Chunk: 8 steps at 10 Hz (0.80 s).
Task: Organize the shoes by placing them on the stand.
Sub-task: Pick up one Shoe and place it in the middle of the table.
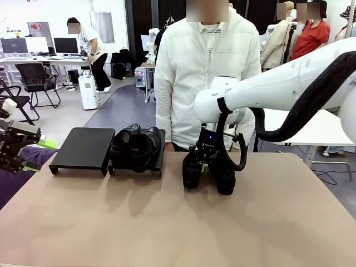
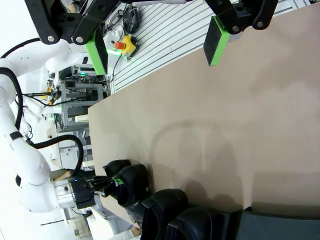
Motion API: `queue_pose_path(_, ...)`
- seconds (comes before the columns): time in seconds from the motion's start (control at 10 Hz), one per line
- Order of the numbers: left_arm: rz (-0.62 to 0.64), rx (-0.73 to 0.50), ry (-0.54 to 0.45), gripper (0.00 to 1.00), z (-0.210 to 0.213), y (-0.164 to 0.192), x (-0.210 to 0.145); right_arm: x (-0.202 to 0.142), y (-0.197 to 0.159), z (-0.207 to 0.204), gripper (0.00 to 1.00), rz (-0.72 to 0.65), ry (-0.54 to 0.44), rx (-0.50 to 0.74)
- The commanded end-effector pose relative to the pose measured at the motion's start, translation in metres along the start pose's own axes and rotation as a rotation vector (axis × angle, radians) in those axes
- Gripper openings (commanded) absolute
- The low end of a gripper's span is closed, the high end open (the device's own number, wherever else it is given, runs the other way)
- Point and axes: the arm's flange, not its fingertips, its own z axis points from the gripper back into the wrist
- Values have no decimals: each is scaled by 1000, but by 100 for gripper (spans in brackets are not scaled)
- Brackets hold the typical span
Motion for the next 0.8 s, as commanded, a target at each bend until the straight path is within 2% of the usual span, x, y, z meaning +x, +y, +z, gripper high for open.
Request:
queue_pose_path(0.0,-17,-2,7,100,3,2,-1,-57,-14,47,0,111,-44,97)
queue_pose_path(0.2,-17,-2,7,100,3,2,-1,-147,-42,88,0,178,-56,228)
queue_pose_path(0.4,-17,-2,7,100,3,2,-1,-249,-84,84,0,277,8,221)
queue_pose_path(0.5,-17,-2,7,100,3,2,-1,-276,-95,76,0,316,-10,219)
queue_pose_path(0.6,-17,-2,7,100,3,2,-1,-293,-100,68,0,304,-74,242)
queue_pose_path(0.7,-17,-2,7,100,3,2,-1,-286,-93,68,0,308,-70,232)
